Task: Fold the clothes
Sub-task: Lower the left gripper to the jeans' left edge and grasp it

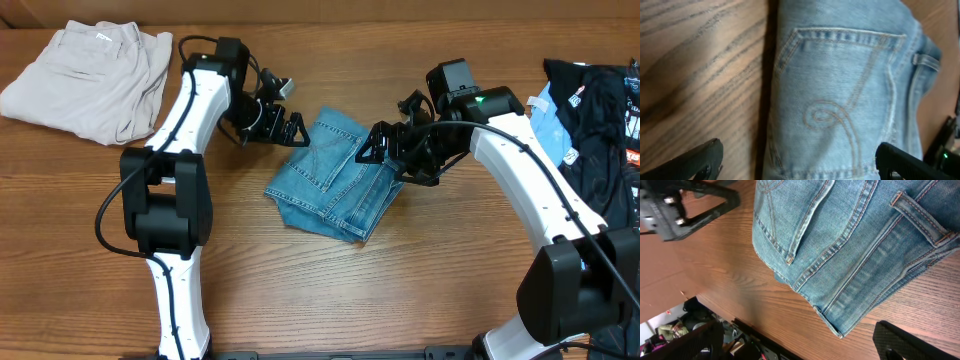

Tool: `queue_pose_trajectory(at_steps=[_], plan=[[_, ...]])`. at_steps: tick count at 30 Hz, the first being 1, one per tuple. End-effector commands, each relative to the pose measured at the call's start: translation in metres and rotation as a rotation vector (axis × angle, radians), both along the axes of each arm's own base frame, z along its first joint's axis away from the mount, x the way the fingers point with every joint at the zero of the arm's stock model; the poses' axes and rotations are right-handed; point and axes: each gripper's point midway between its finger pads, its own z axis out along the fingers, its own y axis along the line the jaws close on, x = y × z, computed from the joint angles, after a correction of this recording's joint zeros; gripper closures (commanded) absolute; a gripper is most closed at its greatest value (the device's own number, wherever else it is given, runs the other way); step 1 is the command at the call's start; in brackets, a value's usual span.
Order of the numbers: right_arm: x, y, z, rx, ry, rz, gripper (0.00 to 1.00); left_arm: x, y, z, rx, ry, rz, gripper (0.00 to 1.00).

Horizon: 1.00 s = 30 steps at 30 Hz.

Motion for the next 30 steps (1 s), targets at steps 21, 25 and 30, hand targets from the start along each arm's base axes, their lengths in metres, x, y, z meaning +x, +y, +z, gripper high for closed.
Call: queue_pose_trajectory(at_steps=[21, 25, 30], plan=[[0.005, -0.001, 0.004, -0.001, -0.022, -0.004, 0.0, -0.035, -0.027, -0.047, -0.074, 0.199, -0.018, 0.0], [0.007, 0.0, 0.004, 0.002, -0.034, -0.004, 0.0, -0.045, -0.027, -0.054, -0.065, 0.25, -0.026, 0.01], [0.009, 0.0, 0.005, 0.004, -0.043, -0.004, 0.0, -0.051, -0.027, -0.055, -0.061, 0.282, -0.026, 0.18]])
